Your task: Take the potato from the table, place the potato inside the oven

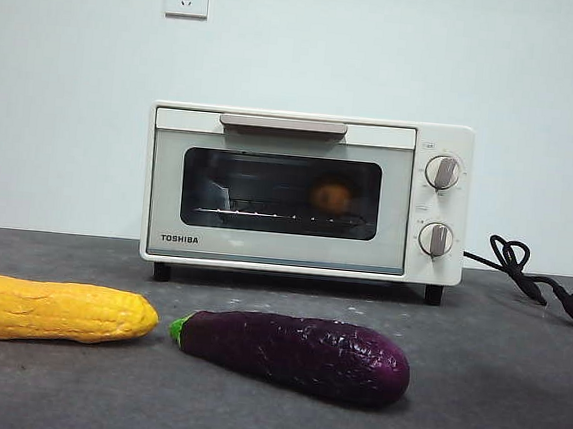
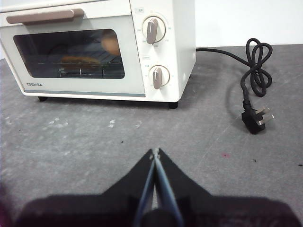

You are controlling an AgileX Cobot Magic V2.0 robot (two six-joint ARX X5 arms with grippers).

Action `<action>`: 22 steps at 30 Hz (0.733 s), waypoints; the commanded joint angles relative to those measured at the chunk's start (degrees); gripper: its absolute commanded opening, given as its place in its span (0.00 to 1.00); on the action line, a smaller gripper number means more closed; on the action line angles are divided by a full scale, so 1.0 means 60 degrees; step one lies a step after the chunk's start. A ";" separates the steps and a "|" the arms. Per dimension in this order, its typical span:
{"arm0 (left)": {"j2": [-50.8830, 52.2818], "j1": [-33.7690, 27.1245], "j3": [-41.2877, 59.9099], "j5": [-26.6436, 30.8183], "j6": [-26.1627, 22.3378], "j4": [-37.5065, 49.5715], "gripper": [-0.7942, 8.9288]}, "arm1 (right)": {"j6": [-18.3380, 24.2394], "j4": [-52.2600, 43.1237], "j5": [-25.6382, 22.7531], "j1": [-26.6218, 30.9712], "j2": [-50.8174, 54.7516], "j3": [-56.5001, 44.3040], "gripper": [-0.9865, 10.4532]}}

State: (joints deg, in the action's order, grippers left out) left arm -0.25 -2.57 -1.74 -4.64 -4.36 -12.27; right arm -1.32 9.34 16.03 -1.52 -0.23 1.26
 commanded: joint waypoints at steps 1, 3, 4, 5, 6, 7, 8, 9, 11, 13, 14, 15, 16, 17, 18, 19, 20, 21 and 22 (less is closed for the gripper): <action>0.0022 -0.0022 0.0117 0.0022 0.0091 -0.0040 0.08 | -0.0219 0.0018 0.0029 -0.0029 0.0029 -0.0153 0.09; 0.0022 -0.0022 0.0117 0.0022 0.0091 -0.0040 0.08 | -0.0295 -0.0018 0.0022 -0.0025 0.0029 -0.0153 0.09; 0.0022 -0.0022 0.0117 0.0022 0.0091 -0.0040 0.08 | -0.0295 -0.0018 0.0018 -0.0025 0.0029 -0.0153 0.09; 0.0022 -0.0022 0.0117 0.0022 0.0091 -0.0040 0.08 | -0.0295 -0.0018 0.0018 -0.0025 0.0029 -0.0153 0.09; 0.0022 -0.0022 0.0117 0.0022 0.0091 -0.0036 0.08 | -0.0295 -0.0018 0.0018 -0.0025 0.0029 -0.0153 0.09; 0.0022 -0.0022 0.0117 0.0022 0.0091 -0.0040 0.08 | -0.0295 -0.0015 0.0022 -0.0025 0.0029 -0.0153 0.09; 0.0022 -0.0022 0.0117 0.0025 0.0091 -0.0040 0.08 | -0.0295 -0.0015 0.0022 -0.0025 0.0025 -0.0153 0.09; 0.0022 -0.0022 0.0117 0.0025 0.0091 -0.0040 0.08 | -0.0295 -0.0015 0.0022 -0.0025 0.0022 -0.0153 0.09; 0.0022 -0.0022 0.0117 0.0022 0.0091 -0.0040 0.08 | -0.0295 -0.0015 0.0018 -0.0025 0.0022 -0.0153 0.09; 0.0022 -0.0022 0.0117 0.0022 0.0091 -0.0040 0.08 | -0.0295 -0.0015 0.0022 -0.0025 0.0022 -0.0153 0.09; 0.0022 -0.0022 0.0117 0.0025 0.0091 -0.0040 0.08 | -0.0295 -0.0015 0.0022 -0.0025 0.0022 -0.0153 0.09; 0.0022 -0.0022 0.0117 0.0025 0.0091 -0.0040 0.08 | -0.0295 -0.0015 0.0022 -0.0025 0.0022 -0.0153 0.09; 0.0022 -0.0022 0.0117 0.0022 0.0091 -0.0040 0.08 | -0.0295 -0.0015 0.0018 -0.0025 0.0022 -0.0153 0.09; 0.0022 -0.0022 0.0117 0.0022 0.0091 -0.0040 0.08 | -0.0295 -0.0015 0.0022 -0.0025 0.0022 -0.0153 0.09; 0.0022 -0.0022 0.0117 0.0022 0.0091 -0.0036 0.08 | -0.0295 -0.0015 0.0018 -0.0025 0.0022 -0.0153 0.09; 0.0022 -0.0022 0.0117 0.0022 0.0091 -0.0040 0.08 | -0.0295 -0.0015 0.0022 -0.0025 0.0022 -0.0153 0.09; 0.0022 -0.0022 0.0117 0.0025 0.0091 -0.0040 0.08 | -0.0295 -0.0015 0.0022 -0.0025 0.0022 -0.0153 0.09; 0.0022 -0.0022 0.0113 0.0022 0.0091 -0.0040 0.08 | -0.0295 -0.0015 0.0022 -0.0025 0.0022 -0.0153 0.09; 0.0022 -0.0022 0.0117 0.0022 0.0091 -0.0036 0.08 | -0.0295 -0.0015 0.0022 -0.0025 0.0022 -0.0153 0.09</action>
State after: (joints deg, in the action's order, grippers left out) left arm -0.25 -2.57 -1.74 -4.64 -4.36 -12.27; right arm -2.39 9.32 16.08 -1.52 -0.23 1.26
